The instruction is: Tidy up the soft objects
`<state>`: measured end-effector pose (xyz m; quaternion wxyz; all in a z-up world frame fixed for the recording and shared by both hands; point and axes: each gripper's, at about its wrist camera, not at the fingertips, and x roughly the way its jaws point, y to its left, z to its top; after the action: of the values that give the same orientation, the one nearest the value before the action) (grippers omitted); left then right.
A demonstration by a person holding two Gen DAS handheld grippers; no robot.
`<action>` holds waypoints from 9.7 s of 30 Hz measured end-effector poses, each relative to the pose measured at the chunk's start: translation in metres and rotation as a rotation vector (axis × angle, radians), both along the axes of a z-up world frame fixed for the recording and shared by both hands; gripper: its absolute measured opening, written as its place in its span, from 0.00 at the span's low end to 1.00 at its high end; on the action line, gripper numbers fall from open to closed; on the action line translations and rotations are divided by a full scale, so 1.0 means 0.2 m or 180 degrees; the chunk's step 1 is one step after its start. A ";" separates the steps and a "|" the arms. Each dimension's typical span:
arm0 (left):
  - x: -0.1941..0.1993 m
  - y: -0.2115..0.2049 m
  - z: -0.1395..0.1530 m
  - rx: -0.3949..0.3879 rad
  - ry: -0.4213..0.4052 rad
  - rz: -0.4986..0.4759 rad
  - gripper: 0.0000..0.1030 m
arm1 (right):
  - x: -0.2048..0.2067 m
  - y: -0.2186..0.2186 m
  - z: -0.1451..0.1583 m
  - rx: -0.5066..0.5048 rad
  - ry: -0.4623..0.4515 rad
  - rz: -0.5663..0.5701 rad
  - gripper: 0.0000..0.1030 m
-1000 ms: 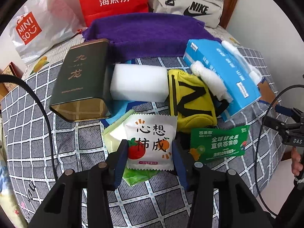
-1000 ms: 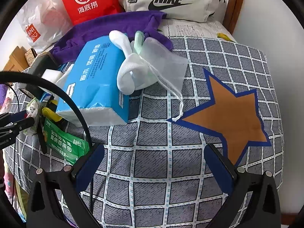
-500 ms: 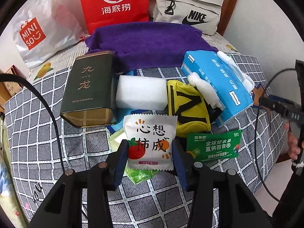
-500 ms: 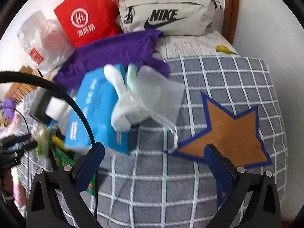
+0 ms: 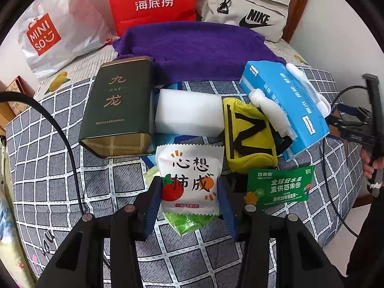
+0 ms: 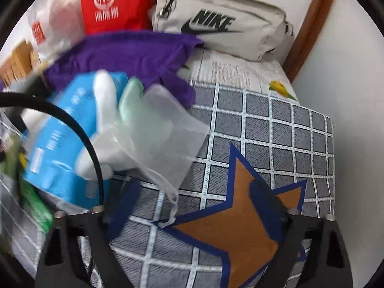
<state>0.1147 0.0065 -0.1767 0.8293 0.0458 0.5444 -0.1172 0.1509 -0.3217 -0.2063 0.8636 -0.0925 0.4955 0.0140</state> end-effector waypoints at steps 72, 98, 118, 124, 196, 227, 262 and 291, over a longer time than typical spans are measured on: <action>0.90 0.20 0.33 -0.0442 -0.0512 0.0151 0.43 | 1.01 0.45 0.12 0.0260 -0.0171 0.0272 0.04; 1.37 0.06 0.01 -0.0283 -0.0173 0.0216 0.43 | 0.84 0.26 0.28 0.0876 -0.0091 0.0131 0.79; 1.58 -0.01 -0.13 -0.0054 0.0135 0.0381 0.60 | 0.40 0.24 0.28 0.0336 -0.0203 0.0163 0.85; 1.46 0.01 0.05 -0.0096 0.0063 0.0382 0.62 | 0.30 0.27 0.41 0.0226 -0.0557 0.0129 0.85; -0.04 0.11 -0.19 -0.0614 0.0173 0.0745 0.56 | -0.29 0.20 0.24 0.1236 -0.0170 0.0079 0.12; -0.06 0.27 0.15 -0.0625 -0.0178 0.0726 0.56 | -0.27 0.26 0.40 0.1200 -0.0262 0.0136 0.12; 0.33 0.24 0.40 -0.0528 -0.0527 0.0424 0.56 | 0.07 0.26 0.62 0.1263 -0.0634 0.0208 0.12; 0.83 0.24 0.32 -0.0573 -0.0396 0.0435 0.56 | 0.57 0.38 0.53 0.1217 -0.0514 0.0207 0.12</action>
<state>0.2802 0.0551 -0.1132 0.8683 -0.0589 0.4810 -0.1058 0.2646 -0.2452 -0.0997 0.9014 0.0563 0.4097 0.1282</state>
